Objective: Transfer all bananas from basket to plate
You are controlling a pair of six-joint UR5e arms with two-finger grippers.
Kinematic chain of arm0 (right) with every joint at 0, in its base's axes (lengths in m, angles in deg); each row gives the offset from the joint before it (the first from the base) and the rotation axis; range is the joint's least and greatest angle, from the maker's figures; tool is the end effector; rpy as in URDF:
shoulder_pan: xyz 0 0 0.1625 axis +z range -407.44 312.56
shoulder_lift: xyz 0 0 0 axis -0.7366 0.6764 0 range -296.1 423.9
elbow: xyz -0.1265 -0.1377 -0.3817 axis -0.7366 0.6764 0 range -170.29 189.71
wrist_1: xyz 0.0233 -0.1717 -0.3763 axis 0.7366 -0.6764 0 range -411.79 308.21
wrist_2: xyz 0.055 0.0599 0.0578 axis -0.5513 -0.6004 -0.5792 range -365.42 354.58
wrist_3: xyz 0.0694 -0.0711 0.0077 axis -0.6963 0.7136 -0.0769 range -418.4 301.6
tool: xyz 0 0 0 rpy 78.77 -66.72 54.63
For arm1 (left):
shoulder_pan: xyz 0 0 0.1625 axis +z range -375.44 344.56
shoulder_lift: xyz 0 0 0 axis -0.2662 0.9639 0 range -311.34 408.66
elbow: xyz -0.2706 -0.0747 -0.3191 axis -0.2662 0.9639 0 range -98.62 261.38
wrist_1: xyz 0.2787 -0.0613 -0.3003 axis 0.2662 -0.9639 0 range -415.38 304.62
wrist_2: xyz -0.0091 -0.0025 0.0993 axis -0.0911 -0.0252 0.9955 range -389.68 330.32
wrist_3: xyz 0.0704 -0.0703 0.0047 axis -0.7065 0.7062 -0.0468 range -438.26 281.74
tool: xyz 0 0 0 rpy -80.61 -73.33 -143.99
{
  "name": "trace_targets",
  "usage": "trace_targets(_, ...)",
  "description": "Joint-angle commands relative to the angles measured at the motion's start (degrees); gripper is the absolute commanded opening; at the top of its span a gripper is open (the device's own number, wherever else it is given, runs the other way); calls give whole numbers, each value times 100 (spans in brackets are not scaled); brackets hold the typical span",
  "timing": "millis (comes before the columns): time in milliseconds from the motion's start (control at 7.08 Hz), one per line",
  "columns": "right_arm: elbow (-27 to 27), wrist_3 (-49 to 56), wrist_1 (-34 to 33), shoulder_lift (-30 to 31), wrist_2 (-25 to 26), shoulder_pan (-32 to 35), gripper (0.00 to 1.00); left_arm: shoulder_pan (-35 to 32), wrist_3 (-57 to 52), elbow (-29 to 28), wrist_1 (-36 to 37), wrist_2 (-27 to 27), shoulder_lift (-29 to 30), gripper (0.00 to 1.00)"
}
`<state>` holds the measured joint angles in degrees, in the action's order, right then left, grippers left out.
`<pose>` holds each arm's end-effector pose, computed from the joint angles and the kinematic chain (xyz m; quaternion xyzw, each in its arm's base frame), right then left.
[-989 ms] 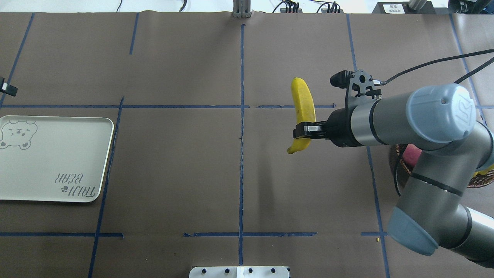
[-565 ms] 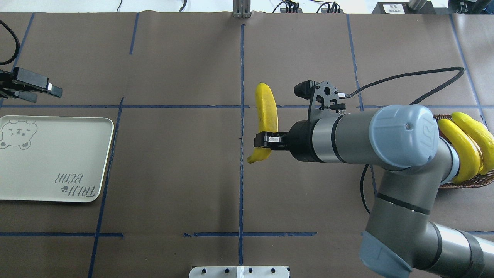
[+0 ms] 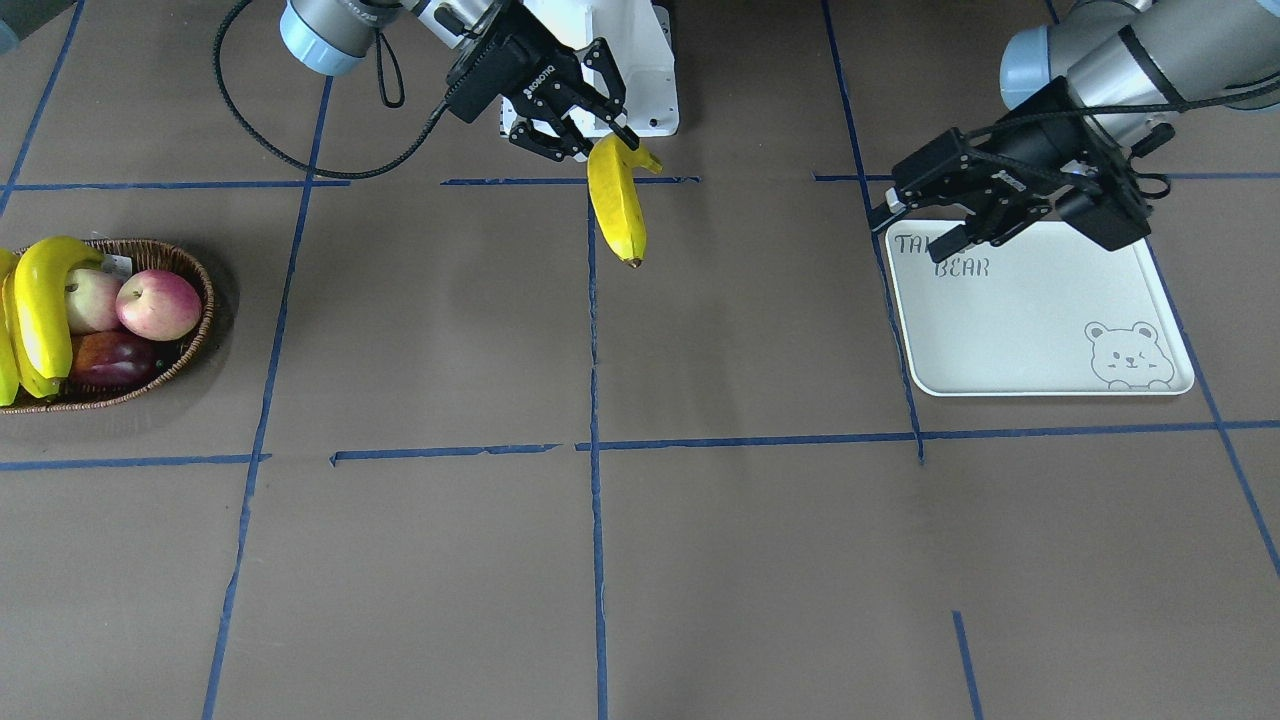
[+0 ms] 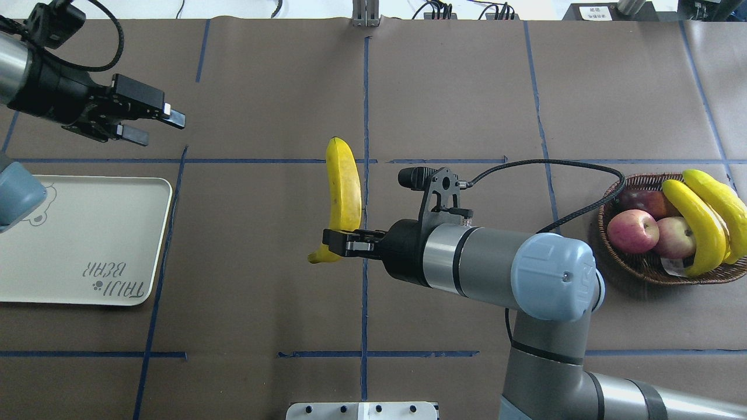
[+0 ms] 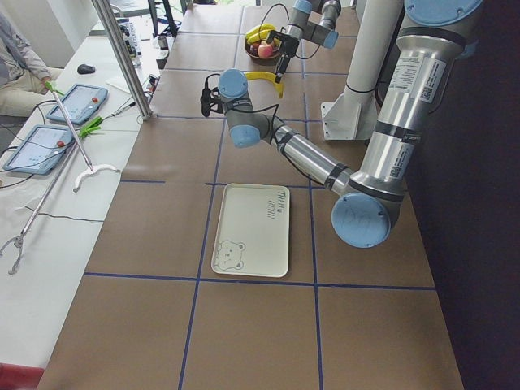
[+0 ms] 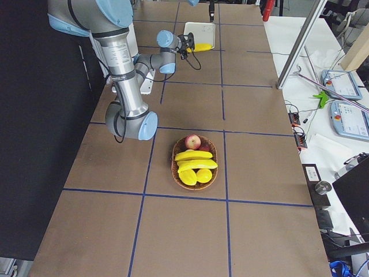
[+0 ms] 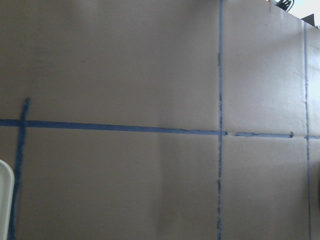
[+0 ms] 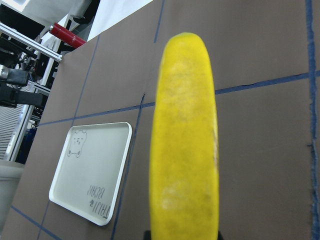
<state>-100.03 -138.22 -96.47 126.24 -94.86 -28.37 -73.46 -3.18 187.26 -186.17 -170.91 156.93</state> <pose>-0.4832 -0.3091 0.1458 0.1859 -0.6993 0.0569 0.6878 0.2409 -0.4909 0.2658 0.0502 0.6451 -0.0183 0.7622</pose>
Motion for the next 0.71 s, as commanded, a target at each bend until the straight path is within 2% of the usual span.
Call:
trace_targets(0, 258, -234, 83, -300, 15, -17, 1, 422, 932, -6, -575, 226, 404, 100)
trace_targets(424, 488, -253, 74, -547, 15, -17, 2, 941, 1762, 56, -773, 990, 606, 100)
trace_targets(565, 488, -262, 74, -608, 15, -26, 3, 1238, 1991, 47, -773, 1427, 711, 100)
